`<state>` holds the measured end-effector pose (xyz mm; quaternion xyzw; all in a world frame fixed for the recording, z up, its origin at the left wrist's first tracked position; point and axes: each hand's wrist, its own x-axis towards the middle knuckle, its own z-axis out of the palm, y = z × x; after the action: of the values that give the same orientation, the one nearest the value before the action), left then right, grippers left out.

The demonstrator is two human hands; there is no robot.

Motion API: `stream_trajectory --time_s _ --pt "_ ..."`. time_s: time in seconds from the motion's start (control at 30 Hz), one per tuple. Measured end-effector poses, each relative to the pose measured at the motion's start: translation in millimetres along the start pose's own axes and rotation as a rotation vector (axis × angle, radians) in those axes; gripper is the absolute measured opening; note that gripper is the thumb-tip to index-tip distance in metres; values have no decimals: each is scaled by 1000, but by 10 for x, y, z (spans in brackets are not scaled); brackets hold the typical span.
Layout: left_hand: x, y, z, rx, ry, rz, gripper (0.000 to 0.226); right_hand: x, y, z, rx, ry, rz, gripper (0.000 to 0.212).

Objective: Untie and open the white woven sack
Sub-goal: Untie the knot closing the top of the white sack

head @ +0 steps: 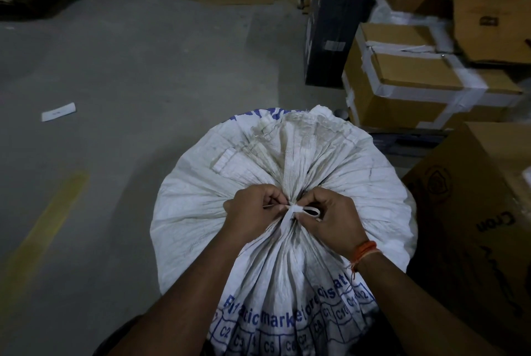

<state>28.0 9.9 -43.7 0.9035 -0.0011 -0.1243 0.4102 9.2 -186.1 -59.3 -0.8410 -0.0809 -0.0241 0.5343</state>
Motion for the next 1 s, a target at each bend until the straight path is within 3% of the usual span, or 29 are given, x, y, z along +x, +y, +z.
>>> stream_trajectory --time_s 0.3,1.0 --pt "12 34 81 -32 -14 -2 16 0 -7 3 9 3 10 13" --pt "-9 39 13 -35 5 -42 2 3 20 2 -13 8 -6 14"
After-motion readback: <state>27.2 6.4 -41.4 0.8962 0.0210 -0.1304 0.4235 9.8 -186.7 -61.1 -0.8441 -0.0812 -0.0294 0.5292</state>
